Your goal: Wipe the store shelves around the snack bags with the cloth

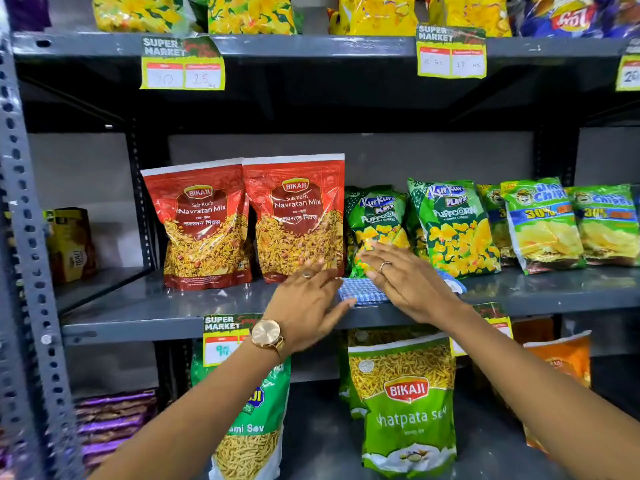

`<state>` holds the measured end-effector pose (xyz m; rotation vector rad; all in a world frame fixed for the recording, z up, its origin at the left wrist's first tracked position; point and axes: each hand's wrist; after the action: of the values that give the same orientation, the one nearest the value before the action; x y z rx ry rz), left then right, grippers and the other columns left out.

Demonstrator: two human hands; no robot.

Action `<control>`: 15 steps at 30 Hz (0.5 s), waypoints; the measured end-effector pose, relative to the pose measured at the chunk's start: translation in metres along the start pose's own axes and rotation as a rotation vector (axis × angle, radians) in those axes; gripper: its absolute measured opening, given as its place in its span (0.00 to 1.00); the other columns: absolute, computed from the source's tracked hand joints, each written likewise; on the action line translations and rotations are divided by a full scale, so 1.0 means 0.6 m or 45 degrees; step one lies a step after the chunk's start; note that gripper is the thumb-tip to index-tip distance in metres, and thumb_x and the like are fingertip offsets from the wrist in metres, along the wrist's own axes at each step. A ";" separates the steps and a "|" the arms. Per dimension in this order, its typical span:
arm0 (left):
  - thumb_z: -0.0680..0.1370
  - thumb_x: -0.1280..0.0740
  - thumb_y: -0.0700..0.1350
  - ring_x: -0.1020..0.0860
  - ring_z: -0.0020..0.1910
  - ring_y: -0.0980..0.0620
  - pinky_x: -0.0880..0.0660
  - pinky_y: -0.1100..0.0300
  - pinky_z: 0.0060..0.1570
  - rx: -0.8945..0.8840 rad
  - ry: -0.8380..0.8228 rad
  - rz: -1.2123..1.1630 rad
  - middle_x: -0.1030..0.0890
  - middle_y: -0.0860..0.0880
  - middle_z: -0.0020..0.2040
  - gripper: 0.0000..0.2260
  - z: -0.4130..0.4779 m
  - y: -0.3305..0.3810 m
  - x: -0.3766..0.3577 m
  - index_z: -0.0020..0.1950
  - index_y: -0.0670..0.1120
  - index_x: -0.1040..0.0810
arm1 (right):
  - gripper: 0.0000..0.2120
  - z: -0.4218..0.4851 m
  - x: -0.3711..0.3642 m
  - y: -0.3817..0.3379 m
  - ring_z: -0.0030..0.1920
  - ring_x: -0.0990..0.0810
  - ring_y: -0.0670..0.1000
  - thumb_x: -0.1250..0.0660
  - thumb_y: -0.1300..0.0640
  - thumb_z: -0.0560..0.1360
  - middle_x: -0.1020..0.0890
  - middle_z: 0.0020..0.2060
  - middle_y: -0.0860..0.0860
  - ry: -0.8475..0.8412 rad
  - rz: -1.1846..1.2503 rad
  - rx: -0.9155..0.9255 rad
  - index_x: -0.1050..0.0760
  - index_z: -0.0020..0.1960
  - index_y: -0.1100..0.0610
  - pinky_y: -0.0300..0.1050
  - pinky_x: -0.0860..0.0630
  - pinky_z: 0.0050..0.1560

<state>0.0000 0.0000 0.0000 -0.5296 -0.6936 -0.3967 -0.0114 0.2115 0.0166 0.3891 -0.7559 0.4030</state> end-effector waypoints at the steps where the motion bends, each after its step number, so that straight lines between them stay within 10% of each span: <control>1: 0.77 0.53 0.64 0.25 0.61 0.46 0.27 0.53 0.55 0.047 -0.049 -0.066 0.25 0.48 0.65 0.28 0.004 0.003 -0.006 0.64 0.47 0.27 | 0.35 0.003 0.003 0.005 0.71 0.36 0.50 0.65 0.38 0.76 0.27 0.67 0.52 -0.055 0.039 -0.014 0.34 0.68 0.54 0.45 0.43 0.72; 9: 0.73 0.52 0.69 0.30 0.66 0.48 0.27 0.51 0.59 0.051 -0.366 -0.243 0.33 0.51 0.72 0.34 0.041 0.002 -0.036 0.73 0.51 0.39 | 0.26 0.007 -0.013 0.056 0.67 0.31 0.55 0.52 0.41 0.77 0.29 0.68 0.57 -0.537 0.384 -0.294 0.32 0.67 0.54 0.53 0.34 0.67; 15: 0.74 0.43 0.67 0.26 0.63 0.48 0.26 0.49 0.57 0.056 -0.328 -0.415 0.26 0.49 0.68 0.29 0.044 -0.003 -0.039 0.69 0.52 0.30 | 0.27 0.009 -0.007 0.059 0.72 0.38 0.52 0.46 0.36 0.74 0.35 0.72 0.49 -0.687 0.676 -0.370 0.35 0.69 0.48 0.51 0.43 0.72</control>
<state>-0.0304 0.0177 0.0015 -0.4296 -1.0411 -0.6226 -0.0346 0.2380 0.0240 0.0071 -1.4360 0.6862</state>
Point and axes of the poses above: each hand's wrist, its own z-axis towards the middle knuckle, its own x-axis out of the back of the hand, y = z × x
